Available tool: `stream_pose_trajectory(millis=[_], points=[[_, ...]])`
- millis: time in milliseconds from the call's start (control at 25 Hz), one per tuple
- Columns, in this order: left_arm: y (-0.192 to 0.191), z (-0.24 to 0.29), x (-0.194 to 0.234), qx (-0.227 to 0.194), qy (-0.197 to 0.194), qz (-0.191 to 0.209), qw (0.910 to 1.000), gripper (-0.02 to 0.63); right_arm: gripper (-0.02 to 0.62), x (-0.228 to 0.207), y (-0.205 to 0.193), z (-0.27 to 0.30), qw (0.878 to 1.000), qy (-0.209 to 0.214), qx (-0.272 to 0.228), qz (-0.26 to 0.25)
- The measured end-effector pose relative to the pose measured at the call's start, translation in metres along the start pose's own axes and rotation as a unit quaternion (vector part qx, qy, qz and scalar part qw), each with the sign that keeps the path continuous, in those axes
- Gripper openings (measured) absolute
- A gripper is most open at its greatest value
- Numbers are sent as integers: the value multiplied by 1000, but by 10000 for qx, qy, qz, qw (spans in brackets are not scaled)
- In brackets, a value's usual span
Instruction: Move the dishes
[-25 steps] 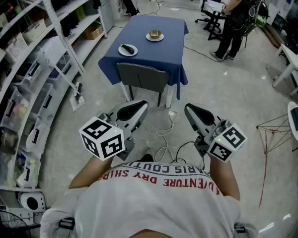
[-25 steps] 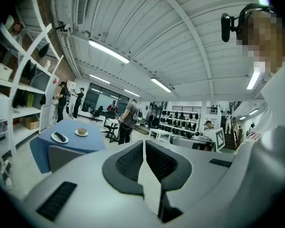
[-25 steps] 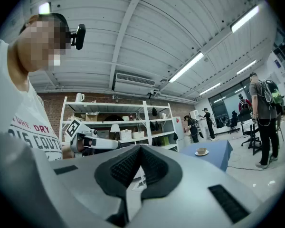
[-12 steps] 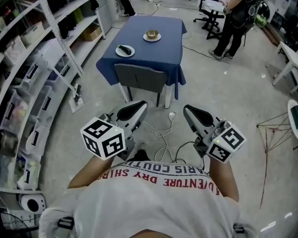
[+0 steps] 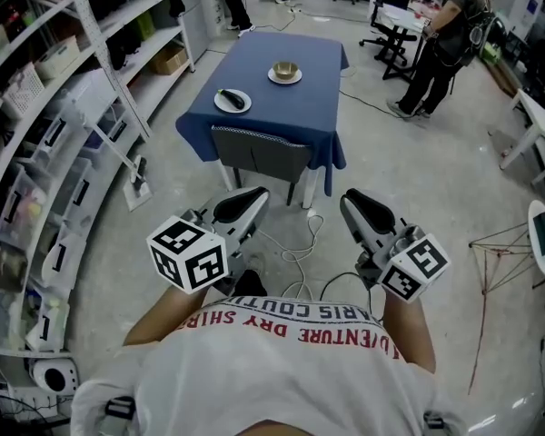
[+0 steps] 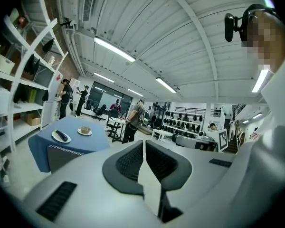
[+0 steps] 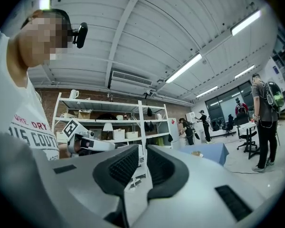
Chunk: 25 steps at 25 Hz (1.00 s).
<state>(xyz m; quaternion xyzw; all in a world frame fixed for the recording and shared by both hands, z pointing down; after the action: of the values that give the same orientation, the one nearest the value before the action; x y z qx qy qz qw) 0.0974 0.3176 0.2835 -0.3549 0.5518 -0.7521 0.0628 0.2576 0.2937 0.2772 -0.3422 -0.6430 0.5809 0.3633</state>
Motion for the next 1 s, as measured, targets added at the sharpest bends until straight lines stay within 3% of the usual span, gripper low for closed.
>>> stream_pose_trajectory(millis=[80,320,480,1000], points=[[8,6,18,12,9,-65,10000,40,65,-11,1,15,10000,-92,-4,19],[42,34,71,72,-84,-133,9999,40,248,-51,1,65,9991,-416,20,31],[71,53,107,153,-205,-158,9995,40,306,-74,6,104,9982,-605,29,-16],[152,98,247,339,-440,-125,9984,40,354,-143,1,246,9924,-1222,109,-109]])
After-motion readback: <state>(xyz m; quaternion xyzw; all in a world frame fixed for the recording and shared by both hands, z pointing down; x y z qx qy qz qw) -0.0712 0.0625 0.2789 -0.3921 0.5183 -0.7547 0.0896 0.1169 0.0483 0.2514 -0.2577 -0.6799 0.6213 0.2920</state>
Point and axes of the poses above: the fingertips, and each gripper's own axes: z forward along the fingers, x to its left, y out of its top, the point moved 2 cm from there along -z, backward along the fingers, and after that the axes turned 11 degrees about -z, right-handed, at the moved point
